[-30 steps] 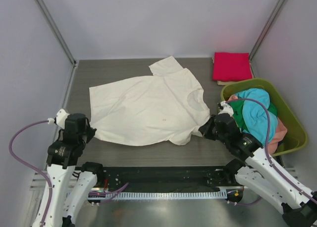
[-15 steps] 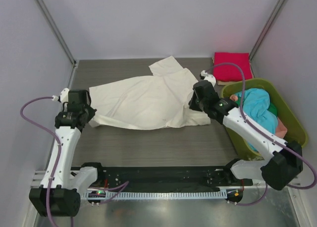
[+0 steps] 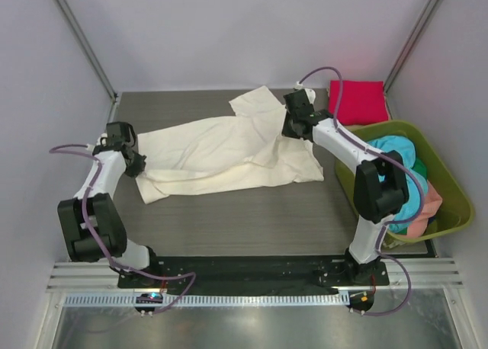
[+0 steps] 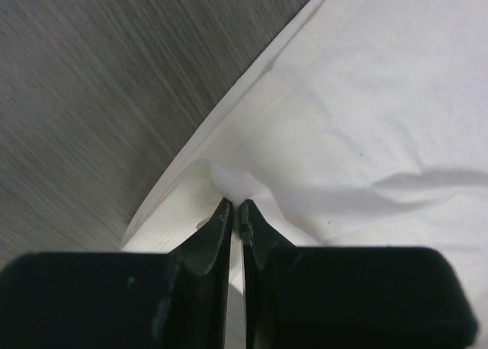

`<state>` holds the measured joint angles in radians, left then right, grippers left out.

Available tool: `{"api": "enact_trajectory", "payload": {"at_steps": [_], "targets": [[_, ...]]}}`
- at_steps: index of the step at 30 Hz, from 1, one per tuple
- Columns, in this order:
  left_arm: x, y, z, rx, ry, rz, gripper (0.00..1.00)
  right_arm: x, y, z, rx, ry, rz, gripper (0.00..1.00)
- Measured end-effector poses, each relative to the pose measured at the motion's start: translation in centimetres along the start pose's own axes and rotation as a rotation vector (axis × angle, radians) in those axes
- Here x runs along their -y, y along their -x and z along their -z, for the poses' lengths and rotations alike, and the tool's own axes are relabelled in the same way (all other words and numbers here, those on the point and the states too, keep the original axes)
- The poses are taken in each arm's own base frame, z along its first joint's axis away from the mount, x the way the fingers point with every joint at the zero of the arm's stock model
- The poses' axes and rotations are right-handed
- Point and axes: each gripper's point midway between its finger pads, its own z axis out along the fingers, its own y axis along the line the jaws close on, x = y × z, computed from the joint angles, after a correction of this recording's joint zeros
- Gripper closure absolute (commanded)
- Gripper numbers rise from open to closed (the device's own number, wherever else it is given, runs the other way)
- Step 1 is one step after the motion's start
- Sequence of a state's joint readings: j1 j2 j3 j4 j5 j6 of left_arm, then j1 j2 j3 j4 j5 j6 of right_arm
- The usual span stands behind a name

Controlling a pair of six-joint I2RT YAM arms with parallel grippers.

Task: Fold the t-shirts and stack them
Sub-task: Fold the tshirt

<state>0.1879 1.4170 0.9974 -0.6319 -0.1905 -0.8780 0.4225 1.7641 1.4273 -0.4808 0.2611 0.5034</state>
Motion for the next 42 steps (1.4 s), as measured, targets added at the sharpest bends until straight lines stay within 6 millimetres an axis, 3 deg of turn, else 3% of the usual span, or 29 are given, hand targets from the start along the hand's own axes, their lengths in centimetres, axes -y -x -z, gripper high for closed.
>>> {"api": "enact_trajectory", "payload": {"at_steps": [1, 2, 3, 4, 5, 6, 8, 11, 16, 18, 22, 27, 31, 38, 41, 42], "targets": [[0.3, 0.2, -0.6, -0.008, 0.011, 0.002, 0.82, -0.1, 0.3, -0.9, -0.003, -0.006, 0.003, 0.82], [0.8, 0.5, -1.1, -0.012, 0.014, 0.002, 0.52, -0.3, 0.8, -2.0, -0.010, -0.006, 0.007, 0.63], [1.2, 0.7, -1.7, -0.020, 0.016, 0.002, 0.39, -0.5, 1.2, -3.0, -0.016, -0.005, 0.011, 0.42], [1.7, 0.9, -2.2, -0.029, 0.010, 0.002, 0.29, -0.9, 1.9, -4.1, -0.012, 0.000, 0.015, 0.38], [2.3, 1.1, -2.6, -0.043, 0.003, 0.006, 0.11, -0.9, 2.4, -5.2, -0.022, -0.006, 0.025, 0.35], [2.8, 1.0, -2.9, -0.052, -0.013, 0.012, 0.00, -1.1, 3.1, -6.1, -0.018, -0.006, 0.024, 0.29], [2.9, 0.5, -3.0, -0.065, -0.041, 0.020, 0.00, -0.5, 3.4, -7.5, -0.015, -0.017, 0.007, 0.21], [1.5, -1.4, -1.6, -0.077, -0.074, 0.028, 0.00, 2.3, 1.2, -7.2, -0.056, -0.061, -0.026, 0.21], [-0.7, -3.0, 1.9, -0.039, -0.134, 0.046, 0.00, 6.9, -4.3, -2.4, -0.106, -0.098, -0.113, 0.22], [-1.6, -3.5, 2.6, -0.015, -0.149, 0.055, 0.00, 7.8, -6.2, 0.2, -0.104, -0.079, -0.150, 0.22], [-4.0, -5.3, 3.0, -0.003, -0.143, 0.065, 0.06, 7.9, -8.8, 2.6, -0.095, -0.015, -0.194, 0.25], [-6.5, -8.1, 1.2, -0.061, -0.078, 0.066, 0.10, 8.8, -12.6, 2.1, -0.163, -0.021, -0.209, 0.27], [-7.5, -9.7, -0.6, -0.116, -0.022, 0.062, 0.13, 8.6, -13.0, 1.2, -0.167, -0.012, -0.214, 0.28], [-5.1, -8.0, -2.3, -0.079, -0.062, 0.094, 0.24, 8.5, -13.4, -0.9, -0.169, -0.021, -0.219, 0.33], [-4.2, -7.1, -3.1, -0.050, -0.079, 0.117, 0.41, 8.5, -13.0, -1.4, -0.153, -0.024, -0.222, 0.42], [-4.0, -6.9, -3.3, -0.043, -0.085, 0.121, 0.56, 8.6, -12.9, -1.6, -0.148, -0.024, -0.225, 0.45]]}}
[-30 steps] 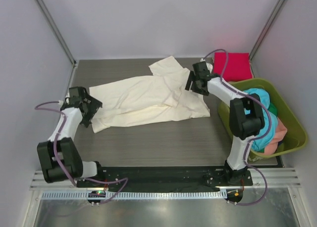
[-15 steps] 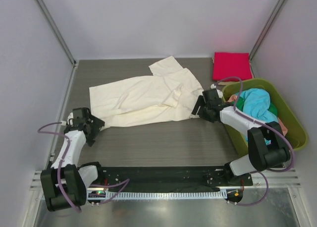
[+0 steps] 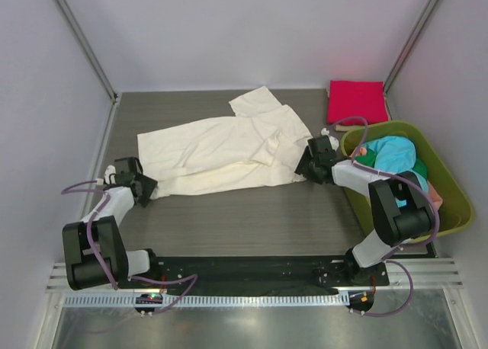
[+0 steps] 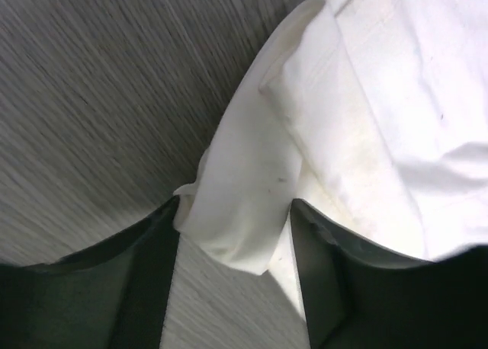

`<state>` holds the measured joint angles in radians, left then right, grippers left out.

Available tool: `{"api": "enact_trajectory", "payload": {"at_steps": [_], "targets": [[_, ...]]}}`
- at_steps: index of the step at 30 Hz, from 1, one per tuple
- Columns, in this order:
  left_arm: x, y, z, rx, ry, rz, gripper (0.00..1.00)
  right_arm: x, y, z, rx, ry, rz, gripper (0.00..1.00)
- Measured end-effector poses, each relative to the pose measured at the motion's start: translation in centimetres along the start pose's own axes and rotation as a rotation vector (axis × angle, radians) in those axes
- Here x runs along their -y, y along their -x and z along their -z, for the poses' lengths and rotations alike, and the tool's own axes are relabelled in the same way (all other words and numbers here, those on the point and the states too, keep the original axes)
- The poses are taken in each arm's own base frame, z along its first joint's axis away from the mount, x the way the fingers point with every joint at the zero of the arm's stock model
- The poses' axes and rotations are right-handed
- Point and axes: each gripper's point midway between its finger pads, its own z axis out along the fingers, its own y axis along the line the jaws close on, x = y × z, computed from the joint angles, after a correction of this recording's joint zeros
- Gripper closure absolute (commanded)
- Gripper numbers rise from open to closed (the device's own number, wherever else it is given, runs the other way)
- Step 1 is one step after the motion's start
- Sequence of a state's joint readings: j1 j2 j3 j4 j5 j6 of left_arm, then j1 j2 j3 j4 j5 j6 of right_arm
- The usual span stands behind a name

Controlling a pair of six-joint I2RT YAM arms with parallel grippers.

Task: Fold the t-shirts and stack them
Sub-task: Fold the tshirt

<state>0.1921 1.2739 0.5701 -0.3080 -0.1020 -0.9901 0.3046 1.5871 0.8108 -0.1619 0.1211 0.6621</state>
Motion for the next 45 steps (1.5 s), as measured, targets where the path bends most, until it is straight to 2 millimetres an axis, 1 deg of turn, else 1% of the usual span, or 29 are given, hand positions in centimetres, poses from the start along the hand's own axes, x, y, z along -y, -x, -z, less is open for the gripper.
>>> {"api": "enact_trajectory", "payload": {"at_steps": [1, 2, 3, 4, 5, 6, 7, 8, 12, 15, 17, 19, 21, 22, 24, 25, 27, 29, 30, 31, 32, 33, 34, 35, 38, 40, 41, 43, 45], "targets": [[0.3, 0.2, -0.2, 0.006, -0.007, 0.008, 0.62, 0.1, 0.1, -0.1, 0.004, -0.003, -0.001, 0.51], [0.2, 0.1, -0.6, 0.004, -0.004, 0.011, 0.70, 0.1, 0.2, -0.2, 0.010, -0.004, -0.002, 0.62], [0.5, 0.1, -0.8, 0.004, -0.010, 0.018, 0.79, 0.2, 0.3, -0.4, 0.011, -0.008, -0.002, 0.67], [0.5, 0.1, -1.0, 0.004, -0.010, 0.024, 0.83, 0.3, 0.3, -0.5, 0.012, -0.013, -0.006, 0.72], [0.6, 0.1, -1.1, 0.004, -0.013, 0.028, 0.88, 0.4, 0.3, -0.6, 0.014, -0.017, -0.008, 0.84], [0.7, 0.1, -1.2, 0.004, -0.015, 0.030, 0.98, 0.4, 0.3, -0.6, 0.016, -0.021, -0.005, 0.90], [0.6, 0.1, -1.2, 0.004, -0.015, 0.032, 1.00, 0.5, 0.3, -0.7, 0.015, -0.025, -0.008, 0.95], [0.7, 0.1, -1.2, 0.004, -0.015, 0.033, 1.00, 0.5, 0.3, -0.8, 0.017, -0.027, -0.010, 0.99], [0.4, 0.2, -0.9, 0.000, 0.007, 0.029, 1.00, 0.5, 0.4, -0.9, 0.021, -0.029, -0.017, 0.99], [0.4, 1.0, -0.2, -0.011, 0.032, 0.045, 1.00, 0.4, 0.3, -0.9, 0.020, -0.024, -0.021, 0.99], [0.8, 2.7, 0.5, -0.009, 0.037, 0.079, 1.00, 0.2, 0.2, -0.8, 0.012, -0.014, -0.027, 0.99], [1.1, 5.0, 1.5, 0.011, 0.025, 0.122, 1.00, -0.1, 0.0, -0.6, -0.002, 0.004, -0.030, 0.99], [0.7, 6.9, 2.6, 0.036, 0.010, 0.160, 1.00, -0.7, -0.4, 0.0, -0.017, 0.036, -0.030, 0.99], [0.3, 7.5, 3.3, 0.044, 0.006, 0.174, 1.00, -1.0, -0.6, 0.3, -0.019, 0.053, -0.033, 0.99], [-0.7, 7.8, 4.2, 0.044, 0.014, 0.193, 0.99, -1.4, -1.2, 1.3, -0.026, 0.091, -0.042, 0.99], [-1.4, 7.8, 4.7, 0.036, 0.020, 0.197, 0.98, -1.3, -1.7, 1.7, -0.033, 0.099, -0.043, 0.99], [-2.4, 7.4, 5.3, 0.007, 0.030, 0.206, 0.85, -0.8, -2.9, 2.3, -0.047, 0.109, -0.053, 0.99], [-3.4, 6.9, 5.5, -0.017, 0.045, 0.212, 0.69, -0.1, -4.3, 2.7, -0.068, 0.101, -0.055, 0.99], [-3.9, 6.8, 5.6, -0.020, 0.052, 0.217, 0.41, 0.4, -5.1, 2.9, -0.074, 0.092, -0.054, 0.96], [-4.4, 6.7, 5.8, -0.023, 0.059, 0.212, 0.29, 0.8, -6.0, 3.2, -0.083, 0.079, -0.052, 0.79], [-4.7, 6.6, 6.1, -0.022, 0.057, 0.214, 0.15, 1.0, -6.4, 3.6, -0.082, 0.074, -0.054, 0.54], [-4.8, 6.6, 6.6, -0.016, 0.052, 0.210, 0.11, 1.0, -6.7, 4.0, -0.078, 0.072, -0.057, 0.42], [-4.8, 6.7, 7.1, -0.006, 0.042, 0.206, 0.08, 0.5, -6.7, 4.5, -0.066, 0.083, -0.049, 0.32], [-4.7, 6.8, 7.8, 0.012, 0.028, 0.199, 0.06, 0.2, -6.9, 5.1, -0.054, 0.087, -0.029, 0.23], [-3.9, 7.5, 9.8, 0.064, -0.020, 0.169, 0.05, -0.5, -7.8, 6.5, -0.042, 0.092, 0.028, 0.20], [-3.0, 8.3, 10.7, 0.100, -0.064, 0.147, 0.06, -1.1, -8.1, 7.4, -0.034, 0.092, 0.069, 0.20], [-2.5, 8.4, 10.9, 0.105, -0.088, 0.135, 0.07, -1.5, -7.9, 7.6, -0.028, 0.094, 0.084, 0.20], [-1.7, 8.3, 10.7, 0.092, -0.116, 0.109, 0.07, -2.9, -6.6, 8.1, 0.003, 0.103, 0.112, 0.20], [-0.7, 7.6, 10.3, 0.055, -0.120, 0.042, 0.06, -4.9, -4.5, 8.2, 0.038, 0.101, 0.142, 0.20]]}}
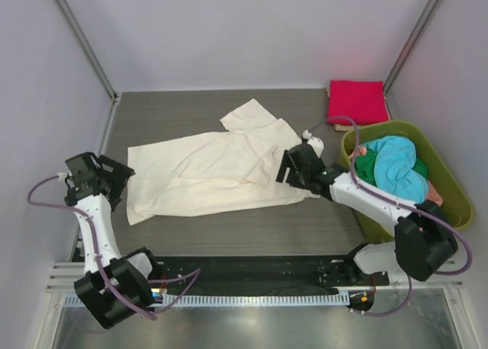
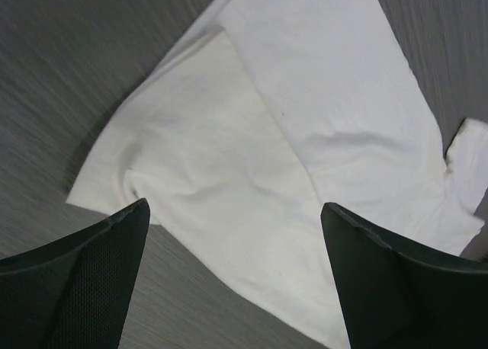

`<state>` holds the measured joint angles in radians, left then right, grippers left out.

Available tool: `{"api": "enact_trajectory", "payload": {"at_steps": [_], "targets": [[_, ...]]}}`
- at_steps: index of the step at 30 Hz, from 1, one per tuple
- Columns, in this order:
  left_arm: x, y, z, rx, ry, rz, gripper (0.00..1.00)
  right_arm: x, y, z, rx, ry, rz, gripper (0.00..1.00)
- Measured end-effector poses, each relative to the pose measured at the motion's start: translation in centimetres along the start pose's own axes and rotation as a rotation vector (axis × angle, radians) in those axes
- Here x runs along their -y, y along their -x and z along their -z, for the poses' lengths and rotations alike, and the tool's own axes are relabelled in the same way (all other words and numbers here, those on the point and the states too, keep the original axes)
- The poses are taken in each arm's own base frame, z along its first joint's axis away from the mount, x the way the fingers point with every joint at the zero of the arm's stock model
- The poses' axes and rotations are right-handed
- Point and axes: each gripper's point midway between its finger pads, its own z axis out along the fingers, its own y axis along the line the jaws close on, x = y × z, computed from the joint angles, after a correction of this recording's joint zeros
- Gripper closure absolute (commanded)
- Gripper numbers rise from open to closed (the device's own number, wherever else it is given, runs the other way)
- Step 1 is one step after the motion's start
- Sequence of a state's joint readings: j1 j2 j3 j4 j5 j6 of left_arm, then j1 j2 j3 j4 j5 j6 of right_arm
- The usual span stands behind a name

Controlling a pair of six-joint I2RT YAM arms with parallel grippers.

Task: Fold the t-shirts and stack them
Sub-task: Fold the tshirt

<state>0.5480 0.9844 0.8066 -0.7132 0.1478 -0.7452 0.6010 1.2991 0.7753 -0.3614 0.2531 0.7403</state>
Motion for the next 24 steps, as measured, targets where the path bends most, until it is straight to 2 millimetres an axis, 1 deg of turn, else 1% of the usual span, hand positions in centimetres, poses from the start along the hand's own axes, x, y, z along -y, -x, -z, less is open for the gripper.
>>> {"api": "enact_trajectory", "payload": {"at_steps": [3, 4, 5, 6, 7, 9, 10, 11, 13, 14, 15, 16, 17, 18, 20, 21, 22, 24], "targets": [[3.1, -1.4, 0.0, -0.043, -0.022, -0.199, 0.05, -3.6, 5.1, -1.2, 0.073, 0.007, 0.040, 0.20], [4.4, -1.7, 0.3, -0.042, -0.045, -0.270, 0.05, -5.1, 7.1, -1.9, 0.099, 0.017, 0.053, 0.20], [5.6, -2.2, 0.6, -0.048, -0.073, -0.323, 0.05, -6.0, 8.6, -2.5, 0.112, 0.020, 0.061, 0.20], [6.2, -2.6, 0.9, -0.050, -0.089, -0.363, 0.05, -7.1, 10.6, -3.3, 0.130, 0.028, 0.063, 0.20], [6.4, -2.8, 1.0, -0.050, -0.096, -0.406, 0.05, -8.2, 12.6, -4.1, 0.154, 0.041, 0.061, 0.20], [6.2, -3.2, 1.1, -0.055, -0.083, -0.451, 0.06, -9.6, 16.3, -6.4, 0.181, 0.041, 0.071, 0.20], [6.0, -3.6, 1.1, -0.065, -0.077, -0.473, 0.06, -10.7, 18.4, -8.0, 0.206, 0.050, 0.079, 0.20], [5.9, -3.9, 1.2, -0.073, -0.072, -0.493, 0.06, -11.3, 20.0, -9.2, 0.218, 0.053, 0.090, 0.20], [5.8, -4.3, 1.3, -0.082, -0.073, -0.516, 0.06, -13.1, 23.5, -12.3, 0.263, 0.073, 0.113, 0.20], [5.8, -4.4, 1.4, -0.082, -0.075, -0.527, 0.06, -13.6, 24.7, -13.5, 0.281, 0.081, 0.122, 0.20], [5.8, -4.4, 1.5, -0.079, -0.078, -0.534, 0.06, -14.1, 25.9, -15.2, 0.296, 0.084, 0.136, 0.20], [5.9, -4.3, 1.7, -0.073, -0.081, -0.537, 0.06, -14.6, 27.1, -16.3, 0.324, 0.093, 0.141, 0.20], [5.9, -4.3, 1.9, -0.067, -0.087, -0.537, 0.07, -14.9, 28.0, -17.7, 0.347, 0.093, 0.150, 0.20], [6.0, -4.2, 2.1, -0.059, -0.091, -0.537, 0.07, -15.1, 28.7, -19.1, 0.370, 0.096, 0.160, 0.22], [6.1, -4.1, 2.4, -0.051, -0.101, -0.538, 0.07, -15.1, 29.0, -21.1, 0.390, 0.102, 0.177, 0.25], [6.1, -4.1, 2.5, -0.048, -0.105, -0.538, 0.07, -15.1, 28.8, -22.0, 0.388, 0.109, 0.182, 0.26], [6.2, -4.0, 2.5, -0.047, -0.106, -0.539, 0.07, -14.8, 28.1, -23.1, 0.373, 0.111, 0.187, 0.26], [6.2, -4.0, 2.5, -0.045, -0.107, -0.539, 0.07, -14.5, 26.6, -24.5, 0.331, 0.122, 0.196, 0.26]]}}
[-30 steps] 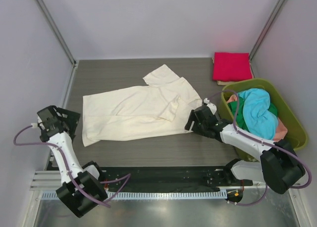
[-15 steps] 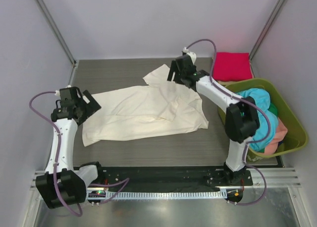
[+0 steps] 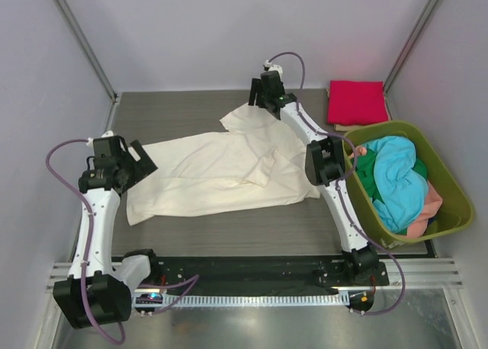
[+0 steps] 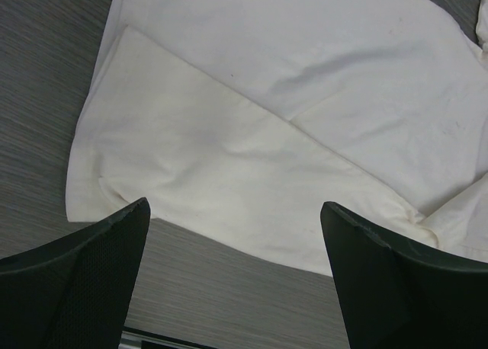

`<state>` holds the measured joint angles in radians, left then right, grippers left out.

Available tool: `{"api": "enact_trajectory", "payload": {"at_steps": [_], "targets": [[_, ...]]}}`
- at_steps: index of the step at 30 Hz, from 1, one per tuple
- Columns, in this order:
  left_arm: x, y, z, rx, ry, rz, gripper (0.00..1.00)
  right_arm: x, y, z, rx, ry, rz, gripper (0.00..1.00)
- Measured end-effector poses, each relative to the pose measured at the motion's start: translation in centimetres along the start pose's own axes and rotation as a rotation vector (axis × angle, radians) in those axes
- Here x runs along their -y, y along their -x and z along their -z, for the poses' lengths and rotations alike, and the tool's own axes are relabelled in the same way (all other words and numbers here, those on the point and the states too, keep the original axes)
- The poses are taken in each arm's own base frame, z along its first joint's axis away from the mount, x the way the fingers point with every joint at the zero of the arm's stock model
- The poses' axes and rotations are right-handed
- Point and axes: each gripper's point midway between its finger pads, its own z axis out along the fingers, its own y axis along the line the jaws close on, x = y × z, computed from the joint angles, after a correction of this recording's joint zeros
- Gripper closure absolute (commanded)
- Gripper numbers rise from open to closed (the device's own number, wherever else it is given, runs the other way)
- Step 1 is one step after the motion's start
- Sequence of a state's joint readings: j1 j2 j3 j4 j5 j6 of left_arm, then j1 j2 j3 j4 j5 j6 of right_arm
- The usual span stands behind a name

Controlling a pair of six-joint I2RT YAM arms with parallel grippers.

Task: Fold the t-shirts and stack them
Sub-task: Fold the tshirt

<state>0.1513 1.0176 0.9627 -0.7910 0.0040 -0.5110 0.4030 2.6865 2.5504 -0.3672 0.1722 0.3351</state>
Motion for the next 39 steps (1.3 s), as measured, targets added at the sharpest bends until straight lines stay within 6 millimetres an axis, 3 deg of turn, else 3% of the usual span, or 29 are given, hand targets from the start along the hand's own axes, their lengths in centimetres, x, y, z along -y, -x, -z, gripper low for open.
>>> {"api": "enact_trajectory", "payload": {"at_steps": [6, 11, 14, 21, 23, 28, 35, 37, 39], "targets": [[0.0, 0.0, 0.1, 0.004, -0.002, 0.000, 0.07, 0.7, -6.1, -0.6, -0.133, 0.022, -0.012, 0.27], [0.1, 0.1, 0.3, 0.011, -0.007, -0.001, 0.07, 1.2, -7.3, 1.2, -0.159, 0.017, -0.042, 0.30], [0.1, 0.1, 0.3, 0.012, -0.007, -0.001, 0.07, 2.5, -8.3, 3.2, -0.178, -0.021, -0.069, 0.30], [0.2, 0.0, 0.4, 0.012, -0.012, -0.002, 0.07, 6.7, -12.2, 11.2, -0.266, -0.146, -0.118, 0.30], [0.2, 0.0, 0.4, 0.010, -0.016, -0.003, 0.07, 7.2, -12.7, 12.5, -0.294, -0.170, -0.112, 0.26], [0.4, -0.1, 0.4, 0.008, -0.022, -0.007, 0.07, 7.4, -10.5, 13.2, -0.281, -0.196, -0.073, 0.23], [0.6, -0.2, 0.6, 0.010, -0.029, -0.012, 0.07, 7.8, -0.7, 12.3, -0.108, -0.207, -0.088, 0.23], [0.6, -0.2, 0.5, 0.008, -0.030, -0.013, 0.07, 9.0, 0.9, 11.4, -0.077, -0.224, -0.101, 0.23], [0.6, -0.3, 0.5, 0.007, -0.031, -0.015, 0.07, 10.3, 1.1, 9.9, -0.075, -0.246, -0.106, 0.23]]}}
